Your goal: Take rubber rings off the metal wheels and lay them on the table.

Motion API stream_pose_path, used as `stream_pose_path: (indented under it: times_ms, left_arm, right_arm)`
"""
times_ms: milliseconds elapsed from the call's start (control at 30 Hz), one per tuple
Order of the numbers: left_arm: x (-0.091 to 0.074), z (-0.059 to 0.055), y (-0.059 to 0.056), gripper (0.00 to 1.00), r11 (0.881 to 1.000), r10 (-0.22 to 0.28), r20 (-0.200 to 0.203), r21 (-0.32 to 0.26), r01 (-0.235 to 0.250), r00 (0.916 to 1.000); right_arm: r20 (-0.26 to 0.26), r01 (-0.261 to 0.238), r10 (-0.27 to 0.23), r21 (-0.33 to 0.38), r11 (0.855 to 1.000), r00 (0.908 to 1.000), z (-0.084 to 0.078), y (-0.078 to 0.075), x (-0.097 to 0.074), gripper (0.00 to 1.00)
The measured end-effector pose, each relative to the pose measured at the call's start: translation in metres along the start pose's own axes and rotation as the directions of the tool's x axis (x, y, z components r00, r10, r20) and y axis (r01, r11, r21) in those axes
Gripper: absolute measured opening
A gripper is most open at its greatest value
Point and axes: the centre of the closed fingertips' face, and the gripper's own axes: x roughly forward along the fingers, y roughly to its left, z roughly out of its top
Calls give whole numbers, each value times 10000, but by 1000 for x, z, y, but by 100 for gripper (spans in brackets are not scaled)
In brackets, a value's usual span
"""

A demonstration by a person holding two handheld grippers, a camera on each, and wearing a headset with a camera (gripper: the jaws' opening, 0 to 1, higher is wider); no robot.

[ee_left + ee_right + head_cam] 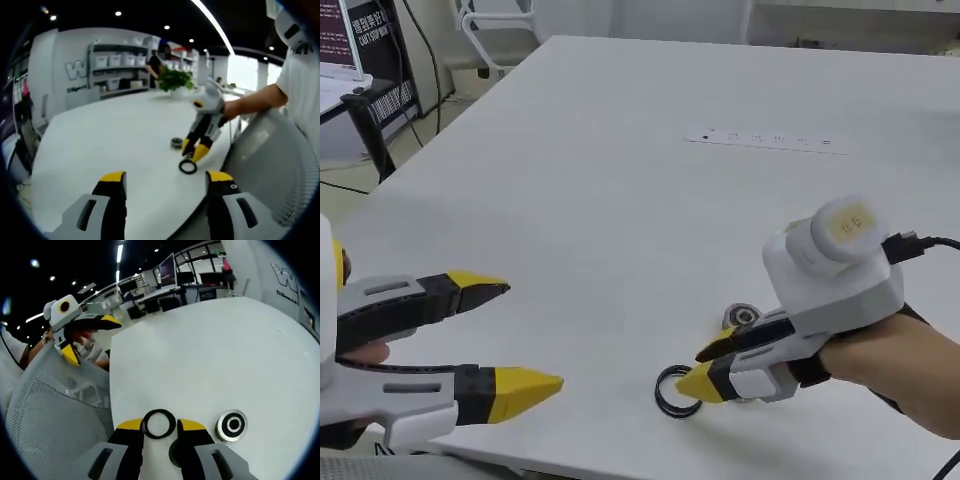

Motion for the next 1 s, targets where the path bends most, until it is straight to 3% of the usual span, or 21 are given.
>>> stream_pose_path:
  times_ms: [500,800,1000]
  left_arm:
    - [2,0,-4,67,9995,-296,-50,55,296,9995]
    - [4,-2,-8,70,9983,-581,-118,77,582,9982]
    - [4,-2,-10,72,9975,-711,-84,17,711,9974]
  right_arm:
    - [351,22,-14,-229,9997,9994,13,9,-10,31]
    - [441,106,-60,-1058,9943,9990,29,19,-23,37]
    - [879,207,-91,-1317,9911,9961,42,26,-38,42]
